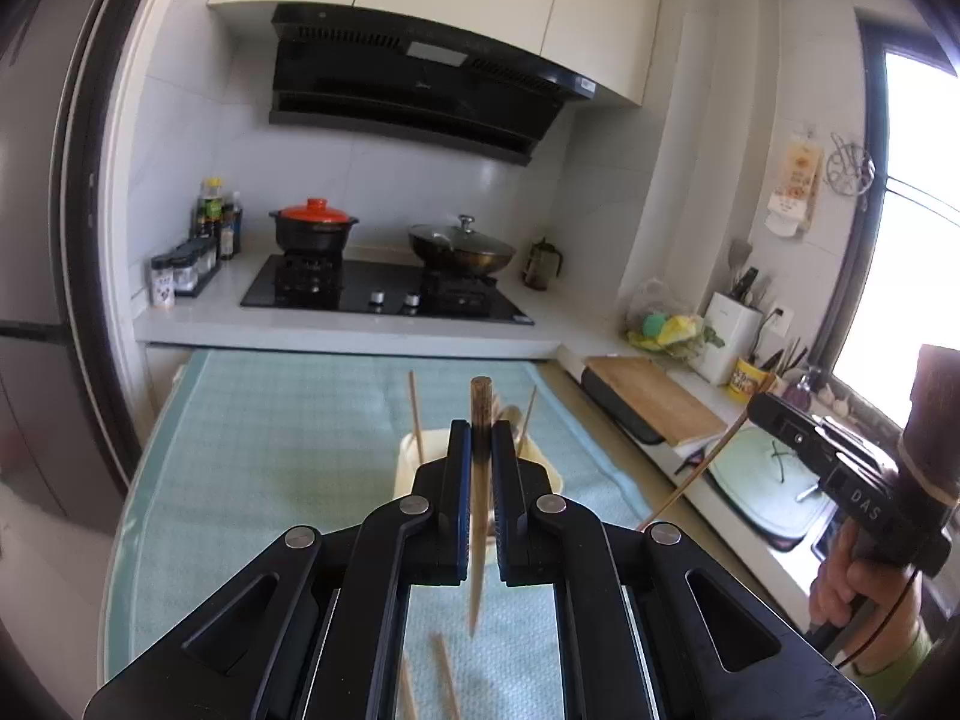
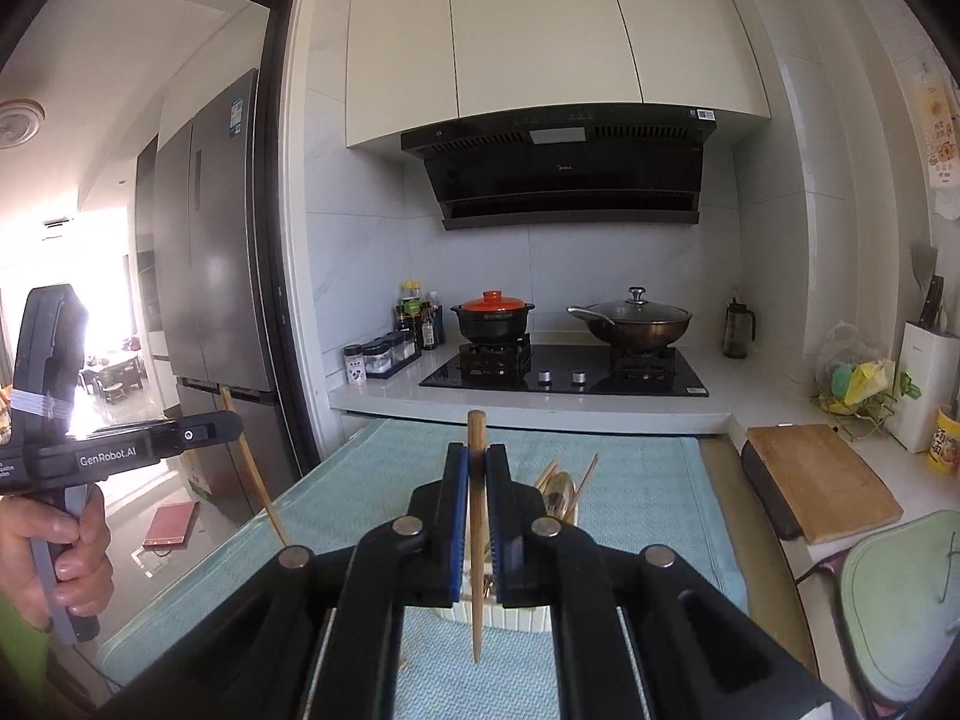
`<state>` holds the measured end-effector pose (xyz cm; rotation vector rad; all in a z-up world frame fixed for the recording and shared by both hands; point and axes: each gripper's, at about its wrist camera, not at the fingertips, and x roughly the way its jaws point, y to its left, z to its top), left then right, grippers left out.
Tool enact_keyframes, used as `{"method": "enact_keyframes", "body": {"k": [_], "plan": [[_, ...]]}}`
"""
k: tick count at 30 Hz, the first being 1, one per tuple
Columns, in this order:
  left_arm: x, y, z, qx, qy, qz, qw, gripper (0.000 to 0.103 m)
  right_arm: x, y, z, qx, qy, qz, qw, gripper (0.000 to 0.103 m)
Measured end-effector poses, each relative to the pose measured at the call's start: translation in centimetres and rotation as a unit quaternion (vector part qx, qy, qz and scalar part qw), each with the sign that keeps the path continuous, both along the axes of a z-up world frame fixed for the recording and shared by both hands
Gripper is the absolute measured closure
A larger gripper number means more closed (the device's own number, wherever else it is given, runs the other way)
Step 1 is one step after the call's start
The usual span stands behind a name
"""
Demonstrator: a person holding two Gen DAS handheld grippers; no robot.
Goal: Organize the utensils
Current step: 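Carry both chopsticks over the white holder and lower them in, then open both grippers and pull them back from the holder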
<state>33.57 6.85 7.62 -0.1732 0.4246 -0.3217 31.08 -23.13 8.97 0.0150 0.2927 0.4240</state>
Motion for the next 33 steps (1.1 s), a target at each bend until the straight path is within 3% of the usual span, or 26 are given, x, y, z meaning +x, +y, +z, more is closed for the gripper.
{"method": "enact_keyframes", "body": {"k": [5, 10, 15, 21, 22, 23, 24, 26, 29, 33], "plan": [[4.8, -1.5, 2.6, 0.005, -0.018, 0.009, 0.9998, 0.099, 4.0, 0.7, 2.5, -0.009, -0.027, -0.009, 1.000, 0.097], [10.2, -3.3, 2.2, 0.014, -0.004, 0.015, 0.9998, 0.099, 9.3, 1.5, 2.6, -0.008, -0.017, -0.012, 1.000, 0.097], [14.8, -4.9, -1.7, 0.031, 0.057, 0.006, 0.9978, 0.099, 15.3, 2.8, -1.4, -0.015, 0.070, 0.009, 0.997, 0.097], [18.6, -5.8, -7.1, 0.054, 0.134, 0.005, 0.9894, 0.096, 21.1, 4.2, -7.8, -0.025, 0.189, 0.028, 0.981, 0.096], [18.8, -5.9, -7.6, 0.064, 0.134, 0.014, 0.9888, 0.092, 21.7, 4.2, -8.5, -0.022, 0.198, 0.029, 0.980, 0.096], [18.8, -5.9, -8.1, 0.074, 0.134, 0.024, 0.9880, 0.071, 22.1, 4.3, -8.9, -0.025, 0.199, 0.023, 0.979, 0.087], [18.5, -5.7, -8.3, 0.079, 0.131, 0.033, 0.9876, 0.047, 22.2, 4.3, -9.1, -0.031, 0.195, 0.011, 0.980, 0.065], [17.1, -5.0, -8.1, 0.080, 0.113, 0.043, 0.9894, 0.037, 21.6, 3.4, -8.9, -0.017, 0.178, -0.012, 0.984, 0.040], [14.8, -4.0, -7.5, 0.092, 0.104, 0.043, 0.9895, 0.035, 19.5, 1.8, -7.5, -0.006, 0.149, -0.030, 0.988, 0.040], [10.7, -1.6, -6.5, 0.104, 0.092, 0.053, 0.9888, 0.024, 15.2, 0.7, -5.4, -0.025, 0.098, -0.040, 0.994, 0.040]]}}
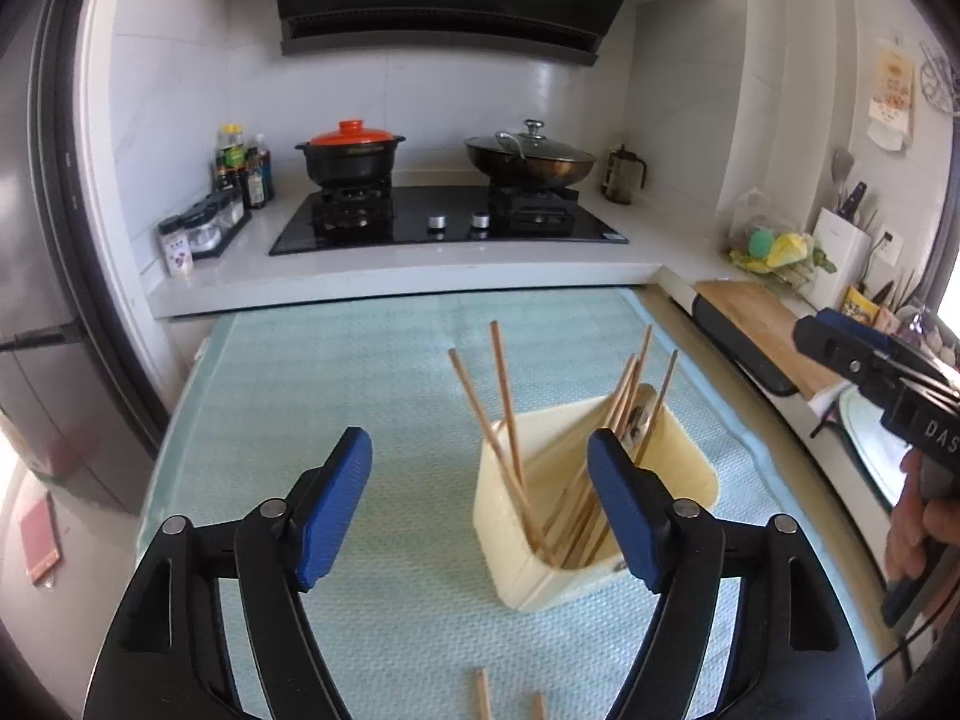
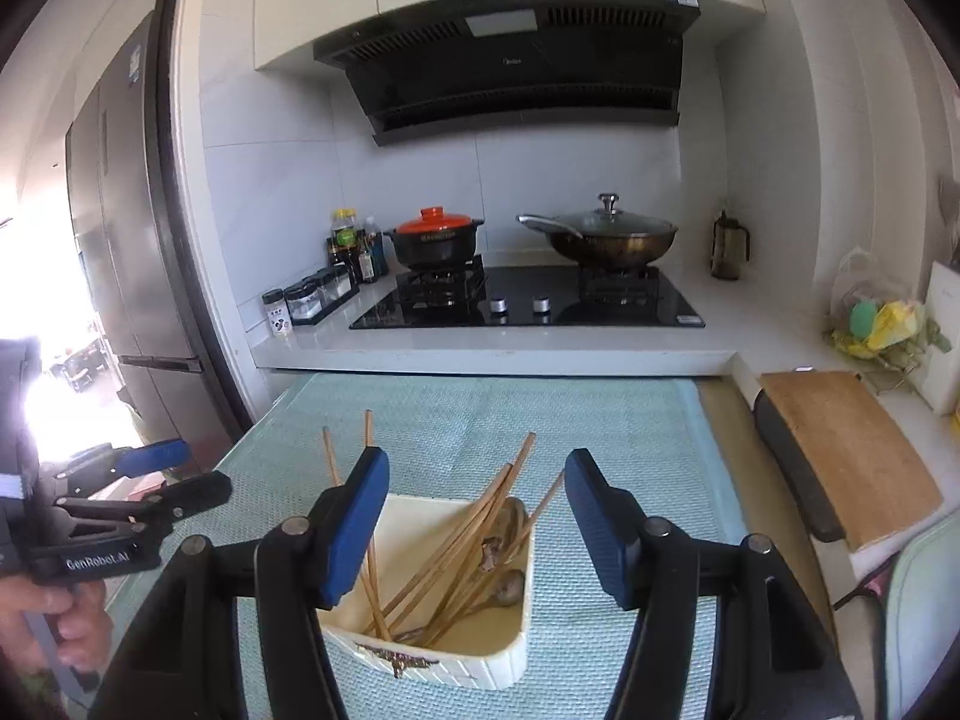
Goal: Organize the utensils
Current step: 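Open both grippers and pull them back from the holder, then move both grippers down toward the two wooden chopsticks on the towel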
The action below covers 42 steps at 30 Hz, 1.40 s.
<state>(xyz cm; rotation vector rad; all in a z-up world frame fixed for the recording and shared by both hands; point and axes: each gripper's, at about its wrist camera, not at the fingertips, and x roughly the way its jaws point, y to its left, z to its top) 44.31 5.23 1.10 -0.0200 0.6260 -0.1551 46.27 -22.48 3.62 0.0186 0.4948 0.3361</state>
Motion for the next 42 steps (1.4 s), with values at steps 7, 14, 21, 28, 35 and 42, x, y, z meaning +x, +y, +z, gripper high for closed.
{"method": "enact_keyframes", "body": {"k": [7, 14, 21, 28, 35, 42], "plan": [[-8.9, 3.9, 0.1, 0.053, 0.000, 0.003, 0.9986, 0.018, -9.5, -2.0, 0.7, -0.041, -0.047, -0.007, 0.998, 0.040], [-17.5, 5.2, -3.7, 0.058, 0.022, 0.016, 0.9980, 0.011, -17.5, -2.1, -2.4, -0.051, -0.044, -0.018, 0.998, 0.040], [-21.9, 3.9, -9.9, 0.007, 0.057, 0.049, 0.9972, 0.011, -23.5, 0.5, -8.4, -0.046, -0.008, -0.012, 0.999, 0.040], [-22.2, 3.3, -11.4, 0.002, 0.064, 0.071, 0.9954, 0.011, -25.1, 1.8, -12.3, -0.043, 0.041, 0.001, 0.998, 0.040], [-22.1, 3.8, -12.3, 0.015, 0.063, 0.090, 0.9938, 0.011, -25.0, 2.5, -12.9, -0.048, 0.052, 0.005, 0.997, 0.040], [-21.8, 5.0, -13.9, 0.011, 0.079, 0.111, 0.9906, 0.011, -24.3, 4.4, -14.3, -0.052, 0.076, 0.025, 0.995, 0.040]]}}
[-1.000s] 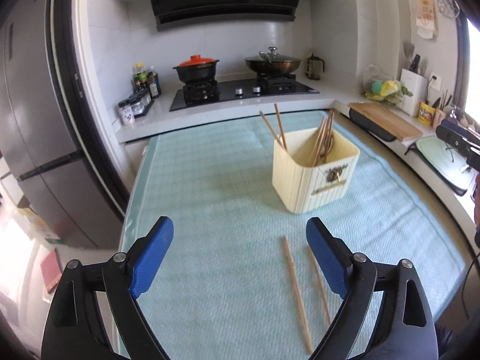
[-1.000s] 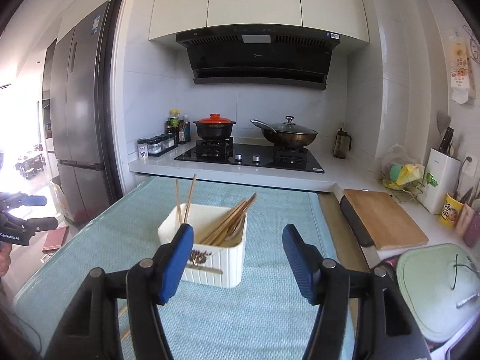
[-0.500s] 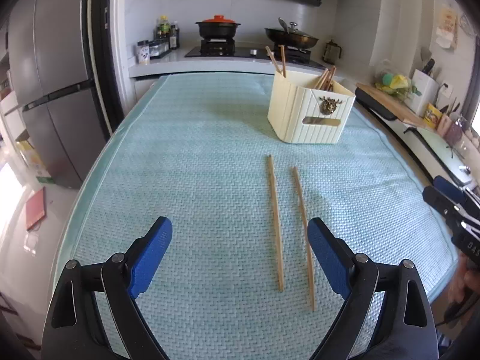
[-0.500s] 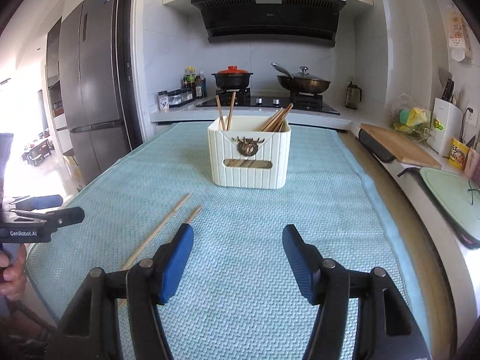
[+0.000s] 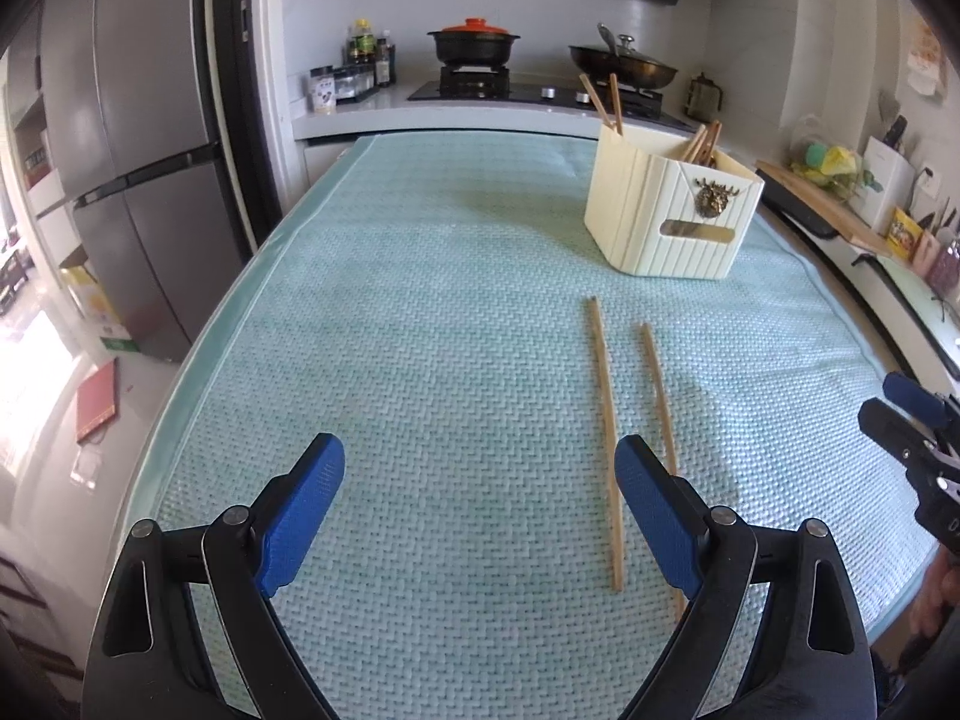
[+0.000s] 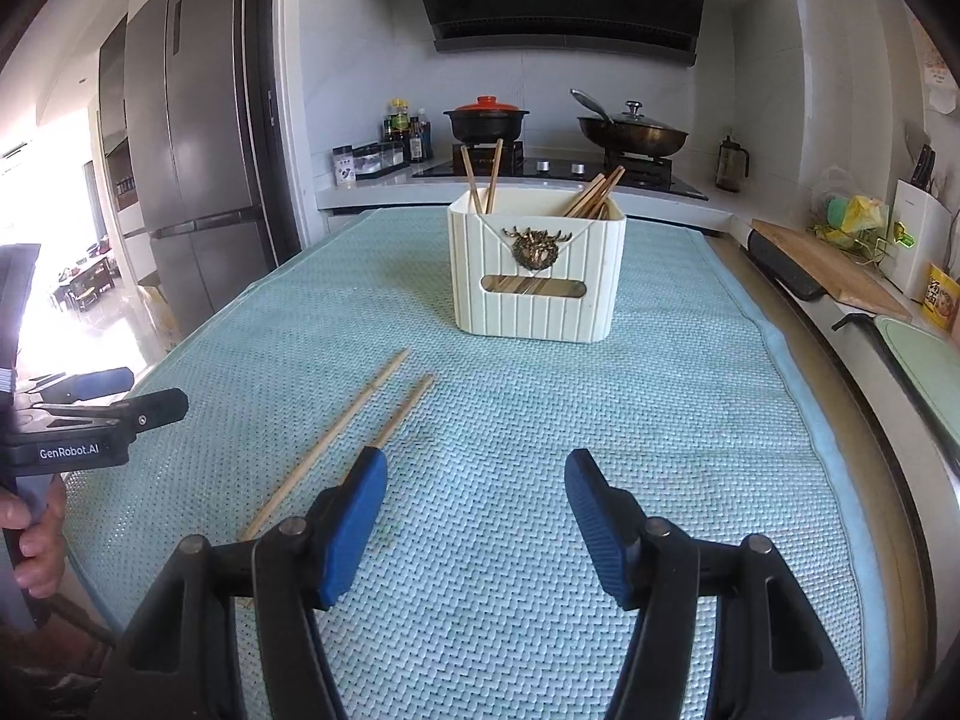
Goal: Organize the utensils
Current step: 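Move both grippers down toward the two wooden chopsticks on the towel, then close the right gripper on one chopstick while the left grasps the other chopstick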
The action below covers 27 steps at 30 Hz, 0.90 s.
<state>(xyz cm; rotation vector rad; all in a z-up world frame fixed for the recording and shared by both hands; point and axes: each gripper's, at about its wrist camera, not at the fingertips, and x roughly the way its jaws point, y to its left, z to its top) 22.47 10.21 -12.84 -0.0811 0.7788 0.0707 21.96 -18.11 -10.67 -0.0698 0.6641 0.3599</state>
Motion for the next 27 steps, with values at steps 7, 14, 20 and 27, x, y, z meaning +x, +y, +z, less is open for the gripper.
{"method": "enact_keyframes", "body": {"k": [7, 14, 20, 27], "plan": [[0.0, 1.1, -1.1, -0.014, 0.012, 0.024, 0.9995, 0.011, 3.6, 4.8, -2.9, 0.015, 0.074, 0.059, 0.995, 0.065], [-0.5, 1.6, -1.6, -0.014, 0.018, 0.035, 0.9991, 0.011, 7.9, 10.5, -7.0, -0.025, 0.128, 0.080, 0.988, 0.075], [-0.7, 1.0, -2.5, -0.004, 0.033, 0.026, 0.9991, 0.011, 7.1, 9.2, -7.0, -0.065, 0.115, 0.044, 0.990, 0.097], [0.5, -1.2, -3.3, -0.004, 0.049, -0.007, 0.9988, 0.011, 4.5, 1.2, -7.0, -0.086, 0.125, -0.030, 0.988, 0.096]]}}
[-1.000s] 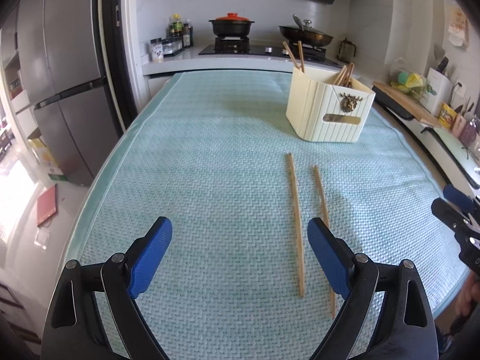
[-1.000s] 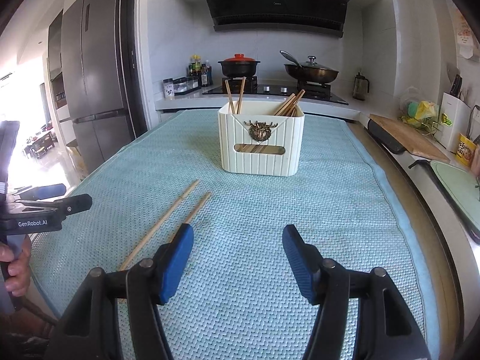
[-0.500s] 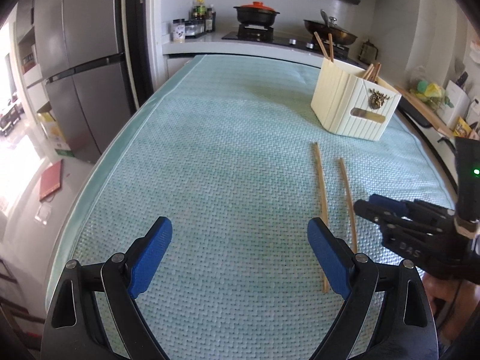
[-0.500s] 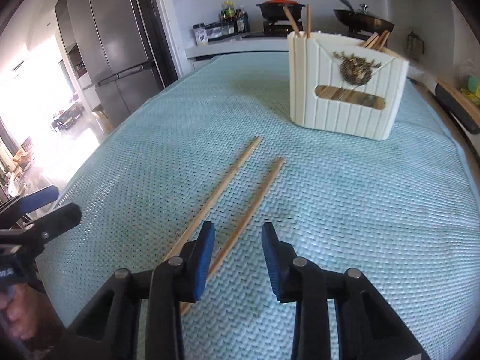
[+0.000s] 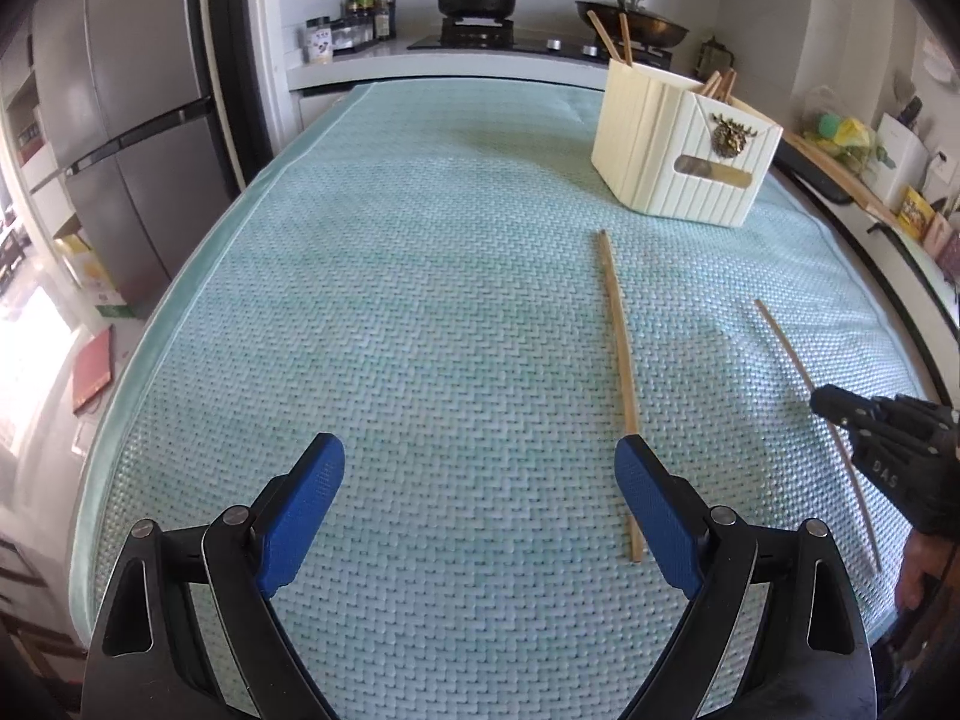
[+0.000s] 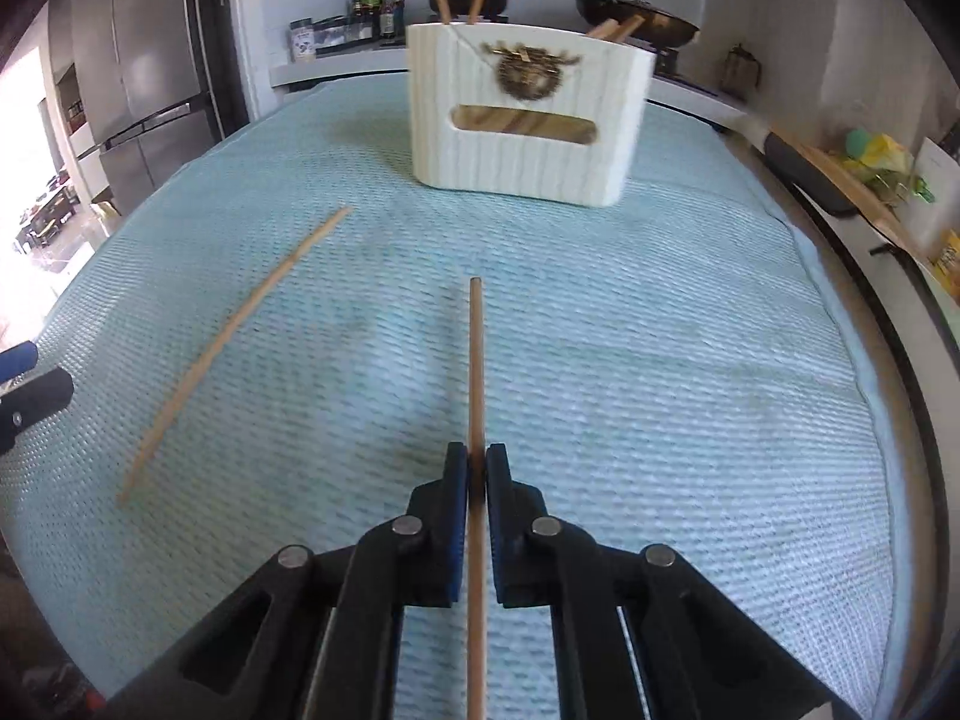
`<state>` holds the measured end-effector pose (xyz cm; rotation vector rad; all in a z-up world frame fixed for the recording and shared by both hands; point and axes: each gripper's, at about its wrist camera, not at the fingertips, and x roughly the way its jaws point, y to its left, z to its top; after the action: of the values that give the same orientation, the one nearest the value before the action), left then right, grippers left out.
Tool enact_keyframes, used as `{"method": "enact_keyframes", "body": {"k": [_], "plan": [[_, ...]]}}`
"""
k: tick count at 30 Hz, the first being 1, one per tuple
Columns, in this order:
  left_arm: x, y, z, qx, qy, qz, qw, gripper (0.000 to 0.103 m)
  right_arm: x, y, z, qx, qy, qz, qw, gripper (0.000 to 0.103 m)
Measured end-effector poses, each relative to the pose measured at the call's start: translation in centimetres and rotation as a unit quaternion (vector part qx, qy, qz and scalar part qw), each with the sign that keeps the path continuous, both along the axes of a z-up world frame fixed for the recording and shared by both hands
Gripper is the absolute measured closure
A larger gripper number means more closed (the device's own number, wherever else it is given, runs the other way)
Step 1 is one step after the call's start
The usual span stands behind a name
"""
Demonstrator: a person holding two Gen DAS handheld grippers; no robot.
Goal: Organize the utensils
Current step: 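Close the right gripper on one chopstick while the left grasps the other chopstick, then lift both chopsticks upright and carry them over the white holder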
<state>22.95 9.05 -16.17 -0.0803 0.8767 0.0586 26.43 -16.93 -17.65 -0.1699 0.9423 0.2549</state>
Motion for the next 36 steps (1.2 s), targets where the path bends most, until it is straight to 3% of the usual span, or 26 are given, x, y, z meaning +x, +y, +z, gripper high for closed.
{"method": "enact_keyframes", "body": {"k": [5, 9, 20, 24, 26, 28, 30, 34, 36], "plan": [[2.0, -1.9, -0.4, -0.016, 0.013, -0.040, 0.9990, 0.011, -0.4, -3.9, -0.1, 0.009, 0.012, -0.010, 1.000, 0.095], [4.7, -3.2, -0.8, -0.009, 0.029, -0.067, 0.9973, 0.011, 0.4, -5.0, -0.1, 0.034, 0.020, -0.004, 0.999, 0.078], [14.2, -5.3, -1.9, 0.032, 0.063, -0.108, 0.9917, 0.019, 5.4, -3.0, -0.2, 0.030, 0.048, 0.041, 0.998, 0.078], [16.6, -5.9, -2.4, 0.031, 0.084, -0.113, 0.9895, 0.038, 7.5, -2.7, -0.1, 0.028, 0.059, 0.047, 0.997, 0.079], [17.1, -6.5, -2.3, 0.031, 0.087, -0.117, 0.9888, 0.047, 8.4, -2.7, -0.2, 0.028, 0.065, 0.049, 0.996, 0.087], [17.1, -7.4, -2.1, 0.029, 0.090, -0.130, 0.9870, 0.066, 8.9, -2.7, -0.3, 0.033, 0.069, 0.052, 0.996, 0.090], [16.8, -8.5, -2.0, 0.035, 0.089, -0.145, 0.9848, 0.095, 9.4, -3.0, -0.3, 0.041, 0.073, 0.050, 0.995, 0.096], [15.8, -9.9, -2.1, 0.060, 0.074, -0.150, 0.9841, 0.098, 9.8, -3.8, -0.4, 0.069, 0.073, 0.038, 0.994, 0.097], [15.3, -9.6, -1.8, 0.026, 0.076, -0.155, 0.9847, 0.098, 9.8, -4.4, -0.1, 0.095, 0.071, 0.029, 0.993, 0.097]]}}
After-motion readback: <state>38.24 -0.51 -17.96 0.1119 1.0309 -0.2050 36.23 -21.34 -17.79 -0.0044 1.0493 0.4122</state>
